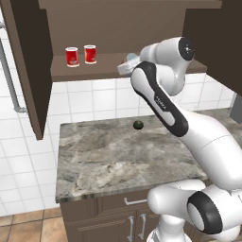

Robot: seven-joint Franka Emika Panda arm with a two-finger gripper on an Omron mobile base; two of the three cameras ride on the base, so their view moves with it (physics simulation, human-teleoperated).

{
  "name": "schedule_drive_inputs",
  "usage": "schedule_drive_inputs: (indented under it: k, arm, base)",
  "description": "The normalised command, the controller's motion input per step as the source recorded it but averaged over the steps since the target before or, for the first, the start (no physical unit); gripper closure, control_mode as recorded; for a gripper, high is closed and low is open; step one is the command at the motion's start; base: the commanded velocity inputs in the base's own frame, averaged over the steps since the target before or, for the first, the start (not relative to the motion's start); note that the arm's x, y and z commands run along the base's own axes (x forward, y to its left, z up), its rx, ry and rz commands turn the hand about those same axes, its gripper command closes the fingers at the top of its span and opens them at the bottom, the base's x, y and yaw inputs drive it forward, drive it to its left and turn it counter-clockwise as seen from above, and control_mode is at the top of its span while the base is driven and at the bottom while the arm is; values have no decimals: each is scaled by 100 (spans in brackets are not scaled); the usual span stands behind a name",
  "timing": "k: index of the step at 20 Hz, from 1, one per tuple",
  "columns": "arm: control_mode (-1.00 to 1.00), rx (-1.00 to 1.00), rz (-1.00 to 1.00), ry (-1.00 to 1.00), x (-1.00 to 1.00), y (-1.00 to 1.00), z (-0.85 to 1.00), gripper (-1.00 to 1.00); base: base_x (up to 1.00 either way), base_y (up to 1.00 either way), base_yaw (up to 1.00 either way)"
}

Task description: Pick the cans from the counter and place them in their designated side in the cabinet.

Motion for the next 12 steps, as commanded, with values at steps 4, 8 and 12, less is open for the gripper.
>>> schedule_drive_inputs:
  k: [4,8,12]
  arm:
    - [-100,-3,0,2,20,15,0,100]
    - [-100,-3,0,3,24,15,0,100]
    - [-100,-4,0,2,30,20,-4,100]
  base:
    - [0,0,0]
    - [0,0,0]
    - [0,0,0]
